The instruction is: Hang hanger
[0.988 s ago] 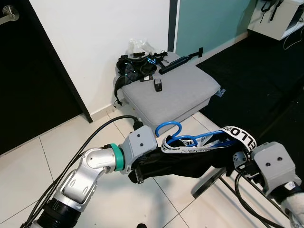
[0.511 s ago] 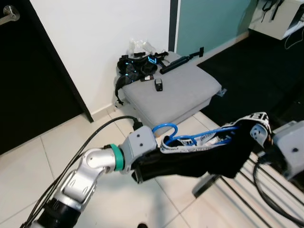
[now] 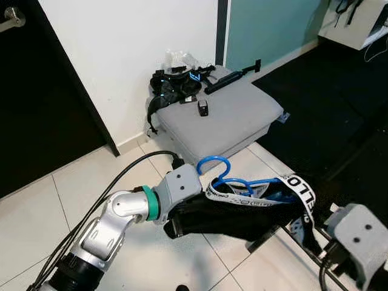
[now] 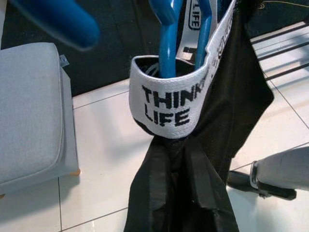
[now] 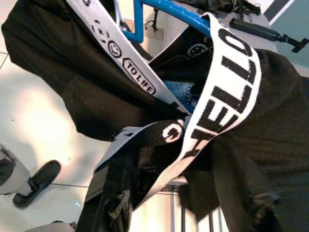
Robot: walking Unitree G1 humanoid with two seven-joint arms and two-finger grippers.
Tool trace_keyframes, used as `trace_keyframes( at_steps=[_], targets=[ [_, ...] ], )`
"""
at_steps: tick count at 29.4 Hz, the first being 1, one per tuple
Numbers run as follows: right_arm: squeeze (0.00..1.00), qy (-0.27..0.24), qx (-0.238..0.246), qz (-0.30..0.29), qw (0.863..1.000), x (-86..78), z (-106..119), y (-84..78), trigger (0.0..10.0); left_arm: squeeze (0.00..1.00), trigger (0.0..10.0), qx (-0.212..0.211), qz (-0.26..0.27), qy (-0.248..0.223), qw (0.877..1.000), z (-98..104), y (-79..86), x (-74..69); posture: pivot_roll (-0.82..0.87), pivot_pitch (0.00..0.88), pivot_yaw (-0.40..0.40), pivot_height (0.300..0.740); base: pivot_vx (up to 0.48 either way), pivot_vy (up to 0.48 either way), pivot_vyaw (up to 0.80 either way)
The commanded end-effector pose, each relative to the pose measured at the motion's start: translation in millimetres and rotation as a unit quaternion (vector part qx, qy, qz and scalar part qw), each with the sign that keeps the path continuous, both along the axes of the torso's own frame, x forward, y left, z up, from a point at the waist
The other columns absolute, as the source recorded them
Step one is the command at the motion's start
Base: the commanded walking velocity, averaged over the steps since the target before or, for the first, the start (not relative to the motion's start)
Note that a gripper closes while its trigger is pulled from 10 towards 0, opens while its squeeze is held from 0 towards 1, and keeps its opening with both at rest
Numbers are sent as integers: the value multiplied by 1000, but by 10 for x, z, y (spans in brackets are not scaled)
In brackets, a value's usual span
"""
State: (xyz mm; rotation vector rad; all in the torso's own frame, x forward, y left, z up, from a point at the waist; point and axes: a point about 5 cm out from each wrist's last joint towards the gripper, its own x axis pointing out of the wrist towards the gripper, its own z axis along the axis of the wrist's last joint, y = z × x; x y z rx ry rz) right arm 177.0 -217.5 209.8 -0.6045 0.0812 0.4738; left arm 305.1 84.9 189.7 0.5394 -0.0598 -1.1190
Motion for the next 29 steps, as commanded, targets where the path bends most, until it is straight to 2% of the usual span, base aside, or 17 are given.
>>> trace_keyframes(
  at_steps=[1, 7, 8, 9, 10, 12, 13, 16, 17, 20, 23, 26, 27, 28, 29],
  targets=[
    [0, 39, -4, 33, 999, -79, -38, 71, 10000, 0, 10000, 4, 0, 7, 1000, -50, 25, -9, -351, 232, 189, 740, 0, 0, 0],
    [0, 61, -17, 40, 997, -140, -27, 57, 10000, 0, 10000, 5, 0, 7, 1000, -57, 27, -10, -351, 229, 187, 740, 0, 0, 0],
    [0, 36, -30, 24, 999, -128, 67, 1, 10000, 0, 10000, 5, 0, 7, 1000, -57, 26, -8, -351, 228, 189, 740, 0, 0, 0],
    [0, -14, -42, -4, 999, -87, 233, -81, 10000, 0, 10000, 5, 0, 7, 1000, -57, 26, -6, -358, 229, 194, 740, 0, 0, 0],
    [0, -14, -42, -4, 999, -87, 233, -81, 10000, 0, 10000, 5, 0, 7, 1000, -57, 26, -6, -358, 229, 194, 740, 0, 0, 0],
    [0, -150, -49, -75, 985, -2, 673, -279, 10000, 0, 10000, 5, -3, 8, 1000, -62, 14, -2, -364, 231, 197, 740, 0, 0, 0],
    [0, -198, -44, -100, 974, 11, 822, -342, 10000, 0, 10000, 6, -4, 8, 1000, -64, 5, 1, -369, 232, 199, 740, 0, 0, 0],
    [0, -222, -40, -114, 968, 15, 897, -375, 10000, 0, 10000, 6, -5, 8, 1000, -65, -1, 3, -369, 232, 199, 740, 0, 0, 0],
    [1000, -214, -31, -103, 971, 8, 880, -352, 10000, 0, 10000, 5, -6, 8, 1000, -64, -10, 4, -369, 232, 199, 740, 0, 0, 0],
    [1000, -163, -14, -57, 985, 7, 690, -200, 10000, 0, 10000, 4, -8, 8, 1000, -62, -19, 5, -369, 232, 199, 740, 0, 0, 0],
    [1000, -155, -6, -47, 987, 9, 669, -161, 10000, 0, 10000, 4, -7, 8, 1000, -61, -18, 6, -366, 234, 200, 740, 0, 0, 0],
    [1000, -124, 2, -30, 992, -11, 621, -130, 10000, 0, 10000, 5, -6, 8, 1000, -61, -8, 5, -363, 235, 199, 740, 0, 0, 0],
    [0, -94, -4, -12, 995, -40, 563, -103, 10000, 0, 10000, 6, -5, 8, 1000, -61, -3, 5, -359, 234, 198, 740, 0, 0, 0],
    [0, -94, -4, -12, 995, -40, 563, -103, 10000, 0, 10000, 6, -5, 8, 1000, -61, -3, 5, -359, 234, 198, 740, 0, 0, 0],
    [0, -71, -11, -1, 997, -68, 518, -91, 10000, 0, 10000, 6, -5, 8, 1000, -62, 1, 6, -359, 234, 198, 740, 0, 0, 0]
  ],
)
